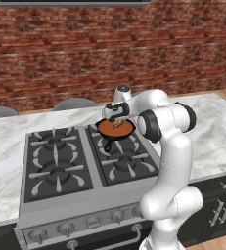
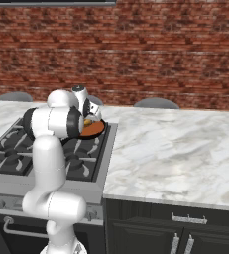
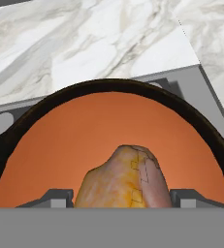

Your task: Retrieve the chicken drumstick from the fridge and place it on the saucepan with marinade on the stove.

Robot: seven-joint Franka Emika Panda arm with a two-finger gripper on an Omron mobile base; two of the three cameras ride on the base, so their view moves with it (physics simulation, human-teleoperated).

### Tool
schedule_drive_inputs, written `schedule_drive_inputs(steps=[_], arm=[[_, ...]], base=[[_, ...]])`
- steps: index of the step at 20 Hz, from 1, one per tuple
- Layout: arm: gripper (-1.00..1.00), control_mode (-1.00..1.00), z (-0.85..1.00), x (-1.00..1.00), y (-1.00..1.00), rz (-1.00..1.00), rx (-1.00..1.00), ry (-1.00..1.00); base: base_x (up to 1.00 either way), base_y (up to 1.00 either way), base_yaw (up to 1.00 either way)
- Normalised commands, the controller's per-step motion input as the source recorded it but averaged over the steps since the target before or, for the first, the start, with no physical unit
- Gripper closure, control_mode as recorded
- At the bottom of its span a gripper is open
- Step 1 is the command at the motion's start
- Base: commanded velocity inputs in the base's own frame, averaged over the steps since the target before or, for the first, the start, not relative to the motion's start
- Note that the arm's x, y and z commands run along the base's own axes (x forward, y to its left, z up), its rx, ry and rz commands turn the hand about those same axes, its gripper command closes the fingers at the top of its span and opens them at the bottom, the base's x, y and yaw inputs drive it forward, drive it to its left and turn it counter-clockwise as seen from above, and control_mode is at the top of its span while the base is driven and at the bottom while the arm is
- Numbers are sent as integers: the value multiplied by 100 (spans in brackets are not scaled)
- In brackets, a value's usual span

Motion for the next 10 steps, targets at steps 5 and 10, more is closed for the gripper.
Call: schedule_drive_inputs(steps=[5,10], arm=[[100,-100,-17,6,0,0,0,0],[-100,-100,-8,1,1,0,0,0]], base=[[0,0,0],[0,0,0]])
